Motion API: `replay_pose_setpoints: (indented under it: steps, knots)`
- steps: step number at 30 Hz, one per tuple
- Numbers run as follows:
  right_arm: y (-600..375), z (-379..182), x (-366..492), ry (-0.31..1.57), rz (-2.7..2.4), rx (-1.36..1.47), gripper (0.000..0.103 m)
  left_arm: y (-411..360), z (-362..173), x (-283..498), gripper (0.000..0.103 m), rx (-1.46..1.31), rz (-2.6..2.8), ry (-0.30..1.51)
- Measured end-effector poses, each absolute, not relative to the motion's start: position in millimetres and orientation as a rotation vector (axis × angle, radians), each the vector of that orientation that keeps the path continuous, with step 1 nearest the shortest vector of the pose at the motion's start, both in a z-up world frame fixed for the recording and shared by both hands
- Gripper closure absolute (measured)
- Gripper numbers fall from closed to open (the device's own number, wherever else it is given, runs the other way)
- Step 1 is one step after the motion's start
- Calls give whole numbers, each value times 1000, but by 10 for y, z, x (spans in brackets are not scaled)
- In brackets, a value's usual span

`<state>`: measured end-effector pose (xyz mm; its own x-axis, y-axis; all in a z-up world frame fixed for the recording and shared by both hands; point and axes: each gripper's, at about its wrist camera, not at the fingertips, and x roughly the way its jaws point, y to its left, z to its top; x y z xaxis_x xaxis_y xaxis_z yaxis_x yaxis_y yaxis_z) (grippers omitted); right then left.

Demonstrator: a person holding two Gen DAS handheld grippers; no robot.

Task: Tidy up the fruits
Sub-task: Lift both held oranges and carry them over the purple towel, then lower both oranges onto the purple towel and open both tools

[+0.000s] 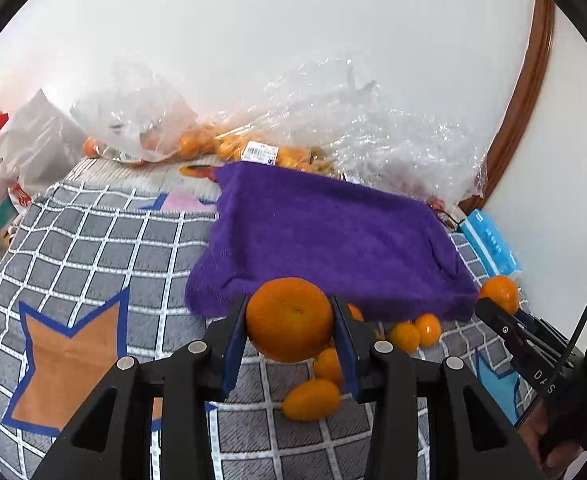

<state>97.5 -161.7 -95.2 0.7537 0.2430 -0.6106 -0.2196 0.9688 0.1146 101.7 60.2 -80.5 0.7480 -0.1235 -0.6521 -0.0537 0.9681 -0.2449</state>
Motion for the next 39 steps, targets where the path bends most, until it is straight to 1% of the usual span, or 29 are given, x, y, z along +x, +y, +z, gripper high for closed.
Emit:
replay_pose_setpoints:
  steps: [19,27,39]
  knots:
    - [-1556,-803,1551,650,241,79,63,637,-708,1649,64,-306,-16,682]
    - [-1521,-782,1797,649,244,105,63,673,-827,1807,64,-324,-3,674]
    - [-1702,-969,1971,680,230,178,63,728,-1038,1906,64,-348,15,693]
